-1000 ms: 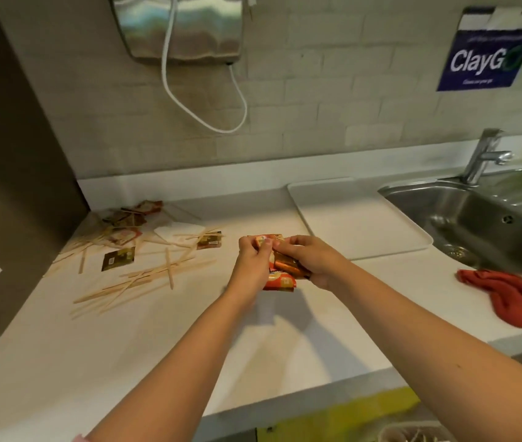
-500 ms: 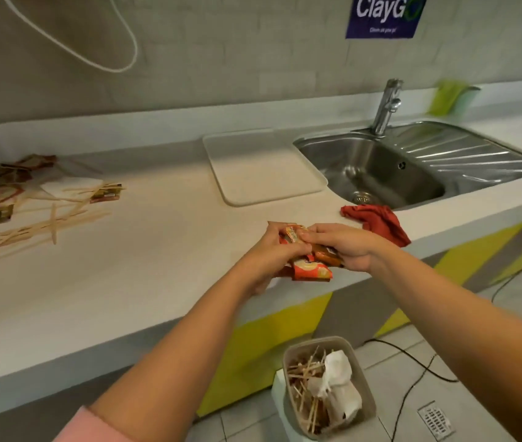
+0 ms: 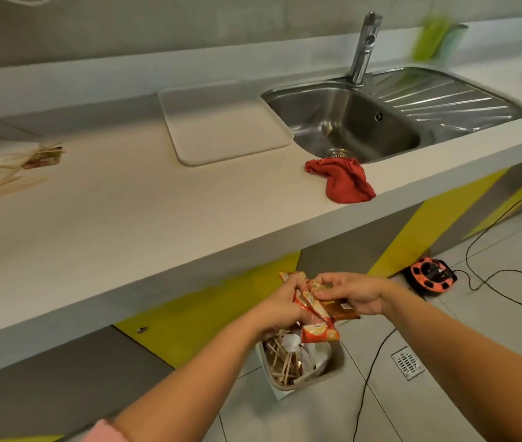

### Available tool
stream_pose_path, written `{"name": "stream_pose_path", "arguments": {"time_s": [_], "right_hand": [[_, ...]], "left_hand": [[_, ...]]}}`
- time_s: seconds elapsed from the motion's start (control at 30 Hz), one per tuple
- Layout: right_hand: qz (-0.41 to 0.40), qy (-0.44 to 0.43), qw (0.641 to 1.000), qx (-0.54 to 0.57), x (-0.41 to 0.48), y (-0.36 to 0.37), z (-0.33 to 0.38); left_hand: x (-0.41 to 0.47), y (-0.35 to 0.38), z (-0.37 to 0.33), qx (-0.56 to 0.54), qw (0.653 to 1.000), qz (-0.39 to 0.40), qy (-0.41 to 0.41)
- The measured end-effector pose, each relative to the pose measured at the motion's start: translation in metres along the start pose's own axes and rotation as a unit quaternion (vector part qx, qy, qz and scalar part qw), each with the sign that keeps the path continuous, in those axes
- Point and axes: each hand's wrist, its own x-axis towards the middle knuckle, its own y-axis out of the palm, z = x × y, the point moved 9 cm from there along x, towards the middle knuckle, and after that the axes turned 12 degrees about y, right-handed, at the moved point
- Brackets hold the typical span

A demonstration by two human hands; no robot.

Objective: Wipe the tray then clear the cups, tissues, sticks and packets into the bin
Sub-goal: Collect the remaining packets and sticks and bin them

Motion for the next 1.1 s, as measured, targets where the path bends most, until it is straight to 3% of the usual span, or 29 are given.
{"name": "stream_pose_path", "arguments": {"time_s": [0.27,0.63,0.83,1.1], "right_hand": [[-0.11,0.128,0.985,-0.021,0.06,-0.013,-0.072],[-0.265,0.139,0.951,-0.074,0.062,-0.044,-0.087],[-0.24,0.15,0.952,-0.119,0.055,-0.039,-0.077],[-0.212,0.08,0.937,-0.268,0.046,0.004,-0.021]], "left_hand": [[0.014,0.009,0.1,0.011,0.99,-0.065,-0.122],[0.019,0.006,0.136,-0.04,0.986,-0.085,-0.136],[0.01,-0.007,0.131,-0.006,0.984,-0.109,-0.143],[-0.002,-0.03,0.092,0.076,0.985,-0.097,-0.117]]}}
